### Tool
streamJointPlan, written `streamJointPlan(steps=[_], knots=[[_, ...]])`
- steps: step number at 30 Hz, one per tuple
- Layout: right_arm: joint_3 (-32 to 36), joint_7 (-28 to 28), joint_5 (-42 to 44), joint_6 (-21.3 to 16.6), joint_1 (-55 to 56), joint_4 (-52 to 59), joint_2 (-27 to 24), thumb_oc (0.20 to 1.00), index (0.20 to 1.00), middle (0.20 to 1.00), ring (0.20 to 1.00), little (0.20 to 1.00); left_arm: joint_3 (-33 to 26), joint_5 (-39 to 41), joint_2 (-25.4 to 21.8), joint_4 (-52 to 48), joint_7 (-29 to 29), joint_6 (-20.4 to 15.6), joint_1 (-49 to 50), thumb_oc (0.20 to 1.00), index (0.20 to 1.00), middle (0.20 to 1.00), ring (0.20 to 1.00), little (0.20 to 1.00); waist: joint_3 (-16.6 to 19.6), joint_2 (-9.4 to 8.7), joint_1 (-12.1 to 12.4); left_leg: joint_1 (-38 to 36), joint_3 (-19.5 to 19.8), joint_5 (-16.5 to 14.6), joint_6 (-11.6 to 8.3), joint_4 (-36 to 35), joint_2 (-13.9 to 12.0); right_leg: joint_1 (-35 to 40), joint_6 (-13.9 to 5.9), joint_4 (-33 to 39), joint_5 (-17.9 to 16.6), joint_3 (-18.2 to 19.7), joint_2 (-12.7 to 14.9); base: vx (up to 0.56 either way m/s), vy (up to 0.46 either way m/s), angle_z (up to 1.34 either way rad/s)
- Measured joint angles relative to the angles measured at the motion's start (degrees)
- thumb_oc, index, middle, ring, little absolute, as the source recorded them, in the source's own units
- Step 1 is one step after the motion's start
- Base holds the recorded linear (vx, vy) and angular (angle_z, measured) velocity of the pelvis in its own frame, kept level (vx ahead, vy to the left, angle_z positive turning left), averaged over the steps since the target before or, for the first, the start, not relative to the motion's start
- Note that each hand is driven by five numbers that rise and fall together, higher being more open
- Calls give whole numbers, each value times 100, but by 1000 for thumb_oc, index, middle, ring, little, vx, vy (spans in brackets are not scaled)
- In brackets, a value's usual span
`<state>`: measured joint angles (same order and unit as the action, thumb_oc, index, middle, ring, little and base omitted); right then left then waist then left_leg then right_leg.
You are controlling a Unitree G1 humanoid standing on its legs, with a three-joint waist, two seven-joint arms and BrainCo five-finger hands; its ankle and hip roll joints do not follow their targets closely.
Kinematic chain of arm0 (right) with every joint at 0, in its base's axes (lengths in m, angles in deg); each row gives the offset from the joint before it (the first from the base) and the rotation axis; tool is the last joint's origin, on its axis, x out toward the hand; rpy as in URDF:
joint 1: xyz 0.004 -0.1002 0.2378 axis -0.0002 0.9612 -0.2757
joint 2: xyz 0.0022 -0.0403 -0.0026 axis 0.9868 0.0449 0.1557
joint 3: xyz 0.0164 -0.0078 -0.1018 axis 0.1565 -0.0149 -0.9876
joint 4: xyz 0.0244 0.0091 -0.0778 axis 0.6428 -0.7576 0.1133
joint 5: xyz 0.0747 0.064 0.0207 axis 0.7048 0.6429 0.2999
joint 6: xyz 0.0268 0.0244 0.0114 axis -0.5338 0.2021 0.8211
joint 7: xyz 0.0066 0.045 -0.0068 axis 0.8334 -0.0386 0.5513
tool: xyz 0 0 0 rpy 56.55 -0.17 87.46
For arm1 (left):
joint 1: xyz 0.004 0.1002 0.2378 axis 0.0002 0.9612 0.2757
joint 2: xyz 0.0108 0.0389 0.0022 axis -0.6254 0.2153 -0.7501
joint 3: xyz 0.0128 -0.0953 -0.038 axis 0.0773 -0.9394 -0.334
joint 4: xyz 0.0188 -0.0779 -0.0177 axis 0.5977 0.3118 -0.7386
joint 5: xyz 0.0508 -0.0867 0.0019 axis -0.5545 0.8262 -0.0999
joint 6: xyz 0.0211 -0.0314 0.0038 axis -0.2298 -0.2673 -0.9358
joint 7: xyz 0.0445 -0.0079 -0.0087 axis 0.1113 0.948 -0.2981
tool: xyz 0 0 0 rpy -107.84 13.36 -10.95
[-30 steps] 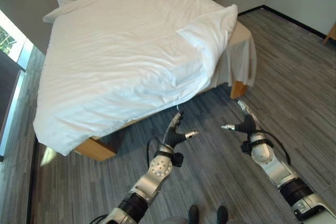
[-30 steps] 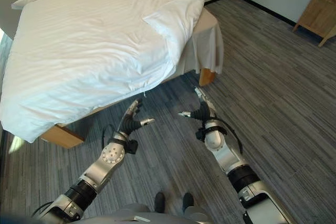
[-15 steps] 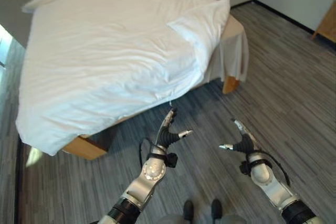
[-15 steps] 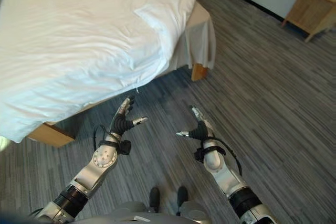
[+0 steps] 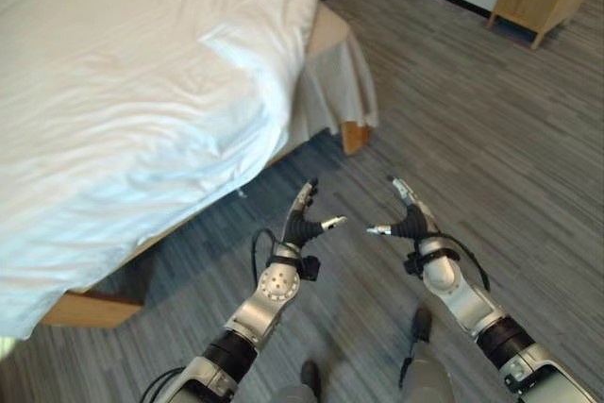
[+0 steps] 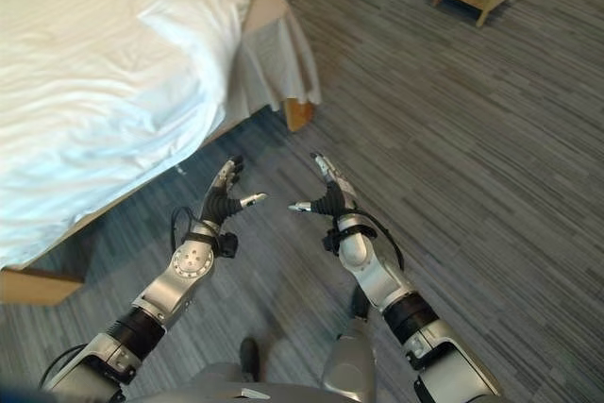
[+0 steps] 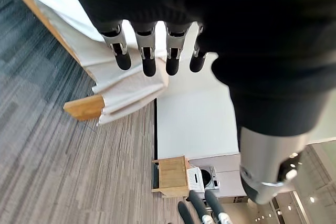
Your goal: Making the bed.
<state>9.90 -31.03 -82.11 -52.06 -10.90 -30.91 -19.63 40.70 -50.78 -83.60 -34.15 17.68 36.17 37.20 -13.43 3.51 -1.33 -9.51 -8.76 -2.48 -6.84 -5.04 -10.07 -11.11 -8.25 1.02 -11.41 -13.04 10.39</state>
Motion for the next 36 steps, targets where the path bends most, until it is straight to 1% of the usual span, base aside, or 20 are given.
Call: streamJointPlan(steps=[2, 3, 6, 7, 8, 12, 15, 17, 18, 19, 21, 22, 23, 25, 27, 30, 32, 33, 34, 36], knots=[[-46, 28, 0, -2, -46, 46, -82, 1000, 1000, 1000, 1000, 1000, 4, 16, 132, 0, -16, -83, 8, 1000, 1000, 1000, 1000, 1000, -11, 30, 76, 1, -38, 58, 44, 452, -374, 48, 388, -20, 44, 80, -482, 228, -386, -77], [-58, 35, -1, -13, -56, 67, -133, 1000, 1000, 1000, 1000, 1000, 12, 83, 155, 1, -33, -101, 8, 1000, 1000, 1000, 1000, 1000, -19, 14, 70, 72, -2, 40, 32, 778, -501, 84, 491, -67, 72, 112, -551, 179, -382, -71], [-256, 116, -7, -12, -65, 104, -206, 1000, 1000, 1000, 1000, 1000, 58, 396, 160, -53, -37, -136, 45, 1000, 1000, 1000, 1000, 1000, -55, -56, 310, 936, 582, 377, 83, 3190, -672, 310, 930, -222, 417, 316, -806, 201, -263, -77], [-357, 125, -11, -11, -79, 104, -197, 1000, 1000, 1000, 1000, 1000, 61, 426, 161, -80, -26, -144, 55, 1000, 1000, 1000, 1000, 1000, -81, -89, 381, 1151, 706, 319, 27, 3451, -603, 374, 1052, -191, 552, 430, -838, 391, -204, -63], [-510, 130, -37, -24, -157, 116, -177, 1000, 1000, 1000, 1000, 1000, 70, 434, 172, -167, -32, -216, 35, 1000, 1000, 1000, 1000, 1000, -166, -267, 535, 1520, 1043, 50, -260, 3517, -18, 469, 1058, -87, 483, 671, -731, 229, -97, -54], [-731, 129, -66, -35, -203, 109, -100, 1000, 1000, 1000, 1000, 1000, 78, 432, 271, -234, -24, -253, 92, 1000, 1000, 1000, 1000, 1000, -233, -244, 663, 1983, 959, 89, -169, 2061, 714, 939, 1036, 370, 489, 750, -925, 385, -82, -34], [-797, 118, -164, -60, -211, 69, -76, 1000, 1000, 1000, 1000, 1000, 118, 429, 299, -212, -29, -258, 83, 1000, 1000, 1000, 1000, 1000, -288, -147, 671, 2060, 610, 357, 197, 1104, 983, 1182, 1002, 475, 723, 701, -1098, 314, -38, -8], [-813, 119, -165, -54, -221, -172, -38, 1000, 1000, 1000, 1000, 1000, 199, 428, 412, -74, -26, -249, -9, 1000, 1000, 1000, 1000, 1000, -309, -71, 680, 2268, -335, 721, 446, 624, 993, 1363, 1018, 472, 889, 485, -1150, 348, -8, 35], [-825, 121, -164, -48, -222, -176, -26, 1000, 1000, 1000, 1000, 1000, 216, 426, 415, -85, -22, -251, 4, 1000, 1000, 1000, 1000, 1000, -317, -35, 737, 2280, -475, 803, 451, 496, 983, 1434, 1051, 481, 921, 493, -1197, 334, -12, 19], [-825, 110, -158, -49, -253, -185, 53, 1000, 1000, 1000, 1000, 1000, 224, 419, 393, -42, -1, -245, -6, 1000, 1000, 1000, 1000, 1000, -336, 34, 863, 2353, -1051, 867, 395, 436, 823, 1554, 1027, 481, 1100, 503, -1270, 111, -12, -1], [-841, 112, -157, -51, -260, -183, 146, 1000, 1000, 1000, 1000, 1000, 224, 419, 383, 19, 55, -240, -9, 1000, 1000, 1000, 1000, 1000, -340, 97, 964, 2315, -1394, 868, 395, 379, 677, 1760, 1105, 475, 1197, 514, -1354, 208, -8, -5], [-852, 116, -154, -90, -259, -164, 243, 1000, 1000, 1000, 1000, 1000, 221, 420, 382, 13, 116, -240, 33, 1000, 1000, 1000, 1000, 1000, -306, 174, 1031, 2155, -1425, 850, 369, 245, 608, 1960, 1050, 477, 1371, 542, -1424, 418, -4, -2], [-878, 116, -145, -91, -253, -169, 292, 1000, 1000, 1000, 1000, 1000, 219, 421, 370, 2, 144, -219, 71, 1000, 1000, 1000, 1000, 1000, -285, 189, 1062, 1872, -1612, 1162, 875, 123, 610, 2220, 879, 464, 1539, 510, -1390, 409, -6, -7], [-816, 110, -89, -96, -212, -174, 572, 1000, 1000, 1000, 1000, 1000, 119, 432, 318, -2, 187, -198, 122, 1000, 1000, 1000, 1000, 1000, -283, -111, 1091, 1600, -1683, 765, 1208, 164, 992, 2451, 595, 328, 1818, 325, -1053, 630, 14, -1], [-1032, 124, 39, -112, -157, -201, 617, 1000, 1000, 1000, 1000, 1000, 76, 436, 285, -8, 191, -132, 218, 1000, 1000, 1000, 1000, 1000, -219, -289, 1120, 1342, -1689, 602, 1385, 278, 1114, 2551, 390, -33, 2009, 221, -825, 351, 49, 5], [-871, 116, 117, -227, 127, -627, 915, 1000, 1000, 1000, 1000, 1000, 102, 428, 89, -80, 222, -100, 172, 1000, 1000, 1000, 1000, 1000, 61, -791, 1276, 1198, -1384, 368, 1451, 313, 1243, 2406, 59, -882, 2143, -9, -715, 330, 120, 43], [-805, 111, 120, -224, 193, -718, 796, 1000, 1000, 1000, 1000, 1000, 177, 376, 104, -83, 369, -59, 16, 1000, 1000, 1000, 1000, 1000, 23, -711, 1166, 1101, -768, 344, 1479, 264, 1145, 1776, -391, -2443, 2062, -38, -725, 332, 104, 103], [-765, 108, 121, -219, 245, -713, 766, 1000, 1000, 1000, 1000, 1000, 184, 361, 142, -123, 441, -60, -20, 1000, 1000, 1000, 1000, 1000, 14, -681, 1102, 990, -455, 269, 1515, 200, 1128, 1457, -488, -3141, 2124, 10, -737, 385, 65, 104], [-692, 89, 130, -218, 261, -709, 766, 1000, 1000, 1000, 1000, 1000, 170, 337, 152, -114, 510, -49, -60, 1000, 1000, 1000, 1000, 1000, -9, -639, 1092, 884, -280, 267, 1487, 210, 1062, 1153, -478, -3552, 2197, 125, -678, 391, -15, 102], [-392, 5, 318, -236, 326, -530, 762, 1000, 1000, 1000, 1000, 1000, 291, 73, 197, -118, 705, 58, -249, 1000, 1000, 1000, 1000, 1000, -114, -309, 970, 758, 354, 161, 1409, 208, 893, 609, -132, -3597, 2390, 85, -743, 386, -56, 136]])
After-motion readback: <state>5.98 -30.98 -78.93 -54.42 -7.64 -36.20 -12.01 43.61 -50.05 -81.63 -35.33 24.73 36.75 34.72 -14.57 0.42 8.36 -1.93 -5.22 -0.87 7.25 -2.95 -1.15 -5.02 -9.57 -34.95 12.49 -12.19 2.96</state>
